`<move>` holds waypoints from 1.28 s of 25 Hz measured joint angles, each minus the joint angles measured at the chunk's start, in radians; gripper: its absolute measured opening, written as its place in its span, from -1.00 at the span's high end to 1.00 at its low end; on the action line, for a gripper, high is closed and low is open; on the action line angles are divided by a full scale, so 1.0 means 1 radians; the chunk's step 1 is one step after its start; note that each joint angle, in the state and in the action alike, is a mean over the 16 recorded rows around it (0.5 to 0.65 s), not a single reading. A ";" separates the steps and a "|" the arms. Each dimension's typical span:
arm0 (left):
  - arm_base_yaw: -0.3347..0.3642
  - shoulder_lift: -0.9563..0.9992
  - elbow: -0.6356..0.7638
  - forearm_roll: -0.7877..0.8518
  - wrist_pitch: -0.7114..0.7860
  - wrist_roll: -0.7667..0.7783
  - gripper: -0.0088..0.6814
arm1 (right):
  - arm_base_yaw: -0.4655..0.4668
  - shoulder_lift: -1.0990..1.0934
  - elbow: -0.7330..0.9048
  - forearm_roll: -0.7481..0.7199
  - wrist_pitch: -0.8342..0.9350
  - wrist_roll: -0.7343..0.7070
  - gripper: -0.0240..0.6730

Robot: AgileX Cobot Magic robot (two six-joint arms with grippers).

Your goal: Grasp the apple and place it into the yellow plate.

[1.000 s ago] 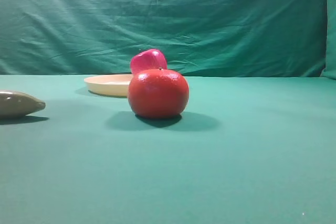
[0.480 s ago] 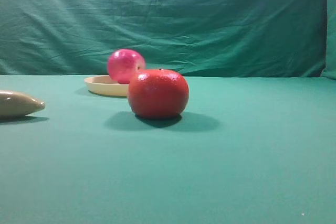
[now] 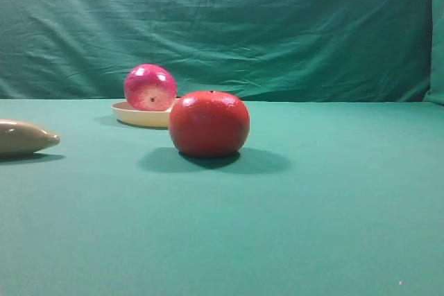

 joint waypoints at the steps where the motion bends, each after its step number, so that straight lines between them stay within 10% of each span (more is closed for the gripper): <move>1: 0.000 0.000 0.000 0.000 0.000 0.000 0.52 | 0.000 -0.035 0.037 0.002 -0.016 0.000 0.93; 32: 0.000 0.000 0.000 0.000 0.000 0.000 0.52 | -0.051 -0.750 0.451 -0.016 0.010 0.008 0.93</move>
